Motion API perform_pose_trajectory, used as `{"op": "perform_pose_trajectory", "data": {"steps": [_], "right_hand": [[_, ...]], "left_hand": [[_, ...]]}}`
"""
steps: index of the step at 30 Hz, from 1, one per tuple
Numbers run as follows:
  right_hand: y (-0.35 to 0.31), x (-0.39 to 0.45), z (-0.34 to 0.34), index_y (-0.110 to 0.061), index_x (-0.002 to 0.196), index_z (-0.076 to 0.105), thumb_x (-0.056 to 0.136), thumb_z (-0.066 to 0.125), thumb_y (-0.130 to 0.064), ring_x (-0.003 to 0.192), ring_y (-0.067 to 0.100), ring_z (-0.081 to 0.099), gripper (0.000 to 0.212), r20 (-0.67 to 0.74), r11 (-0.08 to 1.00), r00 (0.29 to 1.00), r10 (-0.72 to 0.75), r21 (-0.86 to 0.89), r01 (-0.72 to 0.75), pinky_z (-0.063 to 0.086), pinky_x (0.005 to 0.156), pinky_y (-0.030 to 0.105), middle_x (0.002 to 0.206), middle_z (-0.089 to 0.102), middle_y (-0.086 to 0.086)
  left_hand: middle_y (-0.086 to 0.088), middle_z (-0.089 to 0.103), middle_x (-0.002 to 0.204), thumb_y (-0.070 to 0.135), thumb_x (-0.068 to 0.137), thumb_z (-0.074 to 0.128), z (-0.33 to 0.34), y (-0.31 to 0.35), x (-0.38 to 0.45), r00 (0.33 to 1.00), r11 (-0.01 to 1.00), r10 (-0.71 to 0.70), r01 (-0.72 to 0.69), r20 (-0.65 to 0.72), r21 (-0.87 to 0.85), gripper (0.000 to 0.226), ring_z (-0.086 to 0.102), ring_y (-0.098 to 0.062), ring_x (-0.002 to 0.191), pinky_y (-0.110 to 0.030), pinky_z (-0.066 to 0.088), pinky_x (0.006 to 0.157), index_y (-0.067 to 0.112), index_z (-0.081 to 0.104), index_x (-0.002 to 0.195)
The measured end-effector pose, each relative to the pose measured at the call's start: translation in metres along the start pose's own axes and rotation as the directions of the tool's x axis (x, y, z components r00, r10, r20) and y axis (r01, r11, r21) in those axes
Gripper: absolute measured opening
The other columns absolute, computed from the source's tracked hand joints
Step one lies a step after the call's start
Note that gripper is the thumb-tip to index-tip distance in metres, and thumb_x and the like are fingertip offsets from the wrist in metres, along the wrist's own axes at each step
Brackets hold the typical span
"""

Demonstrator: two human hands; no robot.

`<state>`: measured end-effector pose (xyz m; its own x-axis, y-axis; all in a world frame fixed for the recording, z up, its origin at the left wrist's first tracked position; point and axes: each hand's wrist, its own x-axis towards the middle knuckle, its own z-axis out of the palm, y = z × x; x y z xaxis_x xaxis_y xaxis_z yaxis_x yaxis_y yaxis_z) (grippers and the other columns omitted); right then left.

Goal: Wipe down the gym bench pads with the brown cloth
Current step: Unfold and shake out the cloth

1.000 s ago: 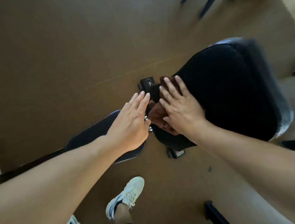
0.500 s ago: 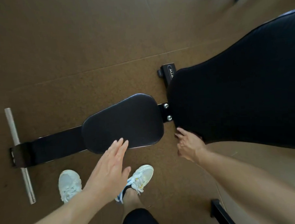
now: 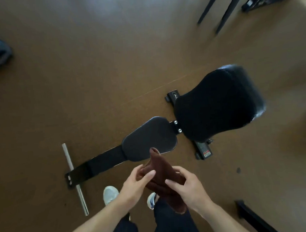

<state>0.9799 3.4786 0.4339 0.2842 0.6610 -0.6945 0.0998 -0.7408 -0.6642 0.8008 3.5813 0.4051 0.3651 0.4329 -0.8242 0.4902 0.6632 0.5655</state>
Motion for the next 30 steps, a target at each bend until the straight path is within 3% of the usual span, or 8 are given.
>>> {"op": "perform_pose_trajectory", "data": {"steps": [2, 5, 8, 12, 16, 21, 26, 30], "right_hand": [[-0.031, -0.036, 0.012, -0.038, 0.112, 0.075, 0.085, 0.088, -0.022, 0.105, 0.013, 0.074, 0.034, 0.002, 0.995, 0.999, -0.034, 0.089, 0.033, 0.059, 0.098, 0.041, 0.107, 0.079, -0.007], [-0.060, -0.081, 0.021, -0.036, 0.111, 0.075, 0.077, 0.094, -0.023, 0.103, 0.011, 0.074, 0.041, -0.066, 0.980, 0.996, -0.055, 0.190, 0.066, 0.059, 0.093, 0.033, 0.107, 0.079, -0.008], [-0.071, -0.116, 0.029, -0.035, 0.114, 0.074, 0.075, 0.092, -0.036, 0.103, 0.009, 0.074, 0.043, -0.131, 0.943, 0.991, -0.024, 0.327, 0.066, 0.058, 0.086, 0.023, 0.110, 0.079, -0.010], [-0.059, -0.154, 0.049, -0.031, 0.117, 0.073, 0.088, 0.073, -0.049, 0.096, 0.011, 0.077, 0.034, -0.226, 0.802, 0.944, 0.239, 0.595, -0.060, 0.059, 0.083, 0.028, 0.106, 0.080, -0.006], [-0.028, -0.190, 0.060, -0.037, 0.130, 0.060, 0.073, 0.092, -0.050, 0.098, 0.019, 0.079, 0.067, -0.141, 0.724, 0.935, 0.326, 0.674, -0.150, 0.064, 0.090, 0.041, 0.114, 0.079, 0.000], [0.010, -0.242, 0.065, -0.002, 0.117, 0.070, 0.080, 0.092, -0.031, 0.070, 0.010, 0.074, 0.052, -0.077, 0.818, 0.942, 0.328, 0.522, -0.242, 0.059, 0.066, 0.023, 0.087, 0.080, 0.006], [0.069, -0.303, 0.080, -0.016, 0.083, 0.064, 0.072, 0.089, -0.045, 0.072, 0.006, 0.068, 0.039, -0.271, 0.953, 0.922, 0.276, 0.202, -0.226, 0.053, 0.073, 0.026, 0.080, 0.073, -0.005], [0.124, -0.380, 0.107, -0.027, 0.080, 0.054, 0.081, 0.086, -0.023, 0.070, 0.003, 0.063, 0.033, -0.394, 0.953, 0.874, 0.285, 0.217, -0.213, 0.046, 0.063, 0.018, 0.078, 0.068, -0.008]], "left_hand": [[0.012, 0.065, 0.130, 0.066, 0.074, 0.078, -0.010, 0.018, -0.027, 0.986, 0.983, -0.039, 0.067, 0.163, -0.169, 0.071, 0.061, -0.010, 0.117, -0.044, 0.047, 0.108, 0.038, 0.051, 0.134], [-0.007, 0.072, 0.128, 0.054, 0.091, 0.067, -0.018, 0.037, -0.061, 0.932, 0.958, -0.005, 0.108, 0.362, -0.265, 0.057, 0.067, -0.027, 0.121, -0.054, 0.052, 0.105, 0.020, 0.058, 0.136], [-0.012, 0.071, 0.129, 0.054, 0.095, 0.063, -0.011, 0.050, -0.086, 0.934, 0.954, 0.023, 0.086, 0.357, -0.286, 0.057, 0.065, -0.030, 0.124, -0.055, 0.046, 0.111, 0.014, 0.060, 0.136], [-0.017, 0.070, 0.128, 0.028, 0.089, 0.073, 0.007, 0.049, -0.108, 0.947, 0.954, 0.041, 0.056, 0.317, -0.293, 0.046, 0.065, -0.034, 0.122, -0.052, 0.045, 0.112, 0.013, 0.064, 0.132], [-0.023, 0.072, 0.121, 0.013, 0.089, 0.072, 0.036, 0.051, -0.136, 0.940, 0.969, 0.007, 0.079, 0.341, -0.236, 0.038, 0.067, -0.041, 0.117, -0.053, 0.050, 0.106, 0.010, 0.067, 0.126], [-0.014, 0.077, 0.114, 0.032, 0.084, 0.078, 0.065, 0.028, -0.174, 0.936, 0.972, -0.026, 0.106, 0.350, -0.209, 0.048, 0.072, -0.036, 0.109, -0.050, 0.054, 0.100, 0.015, 0.065, 0.126], [-0.021, 0.070, 0.125, 0.026, 0.088, 0.077, 0.082, -0.028, -0.185, 0.984, 0.978, -0.060, 0.092, 0.170, -0.188, 0.042, 0.070, -0.037, 0.109, -0.051, 0.052, 0.103, 0.010, 0.062, 0.124], [-0.023, 0.066, 0.123, 0.020, 0.102, 0.063, 0.094, -0.088, -0.202, 0.991, 0.988, -0.130, 0.133, 0.038, -0.083, 0.037, 0.069, -0.037, 0.103, -0.049, 0.058, 0.091, 0.002, 0.054, 0.133]]}}
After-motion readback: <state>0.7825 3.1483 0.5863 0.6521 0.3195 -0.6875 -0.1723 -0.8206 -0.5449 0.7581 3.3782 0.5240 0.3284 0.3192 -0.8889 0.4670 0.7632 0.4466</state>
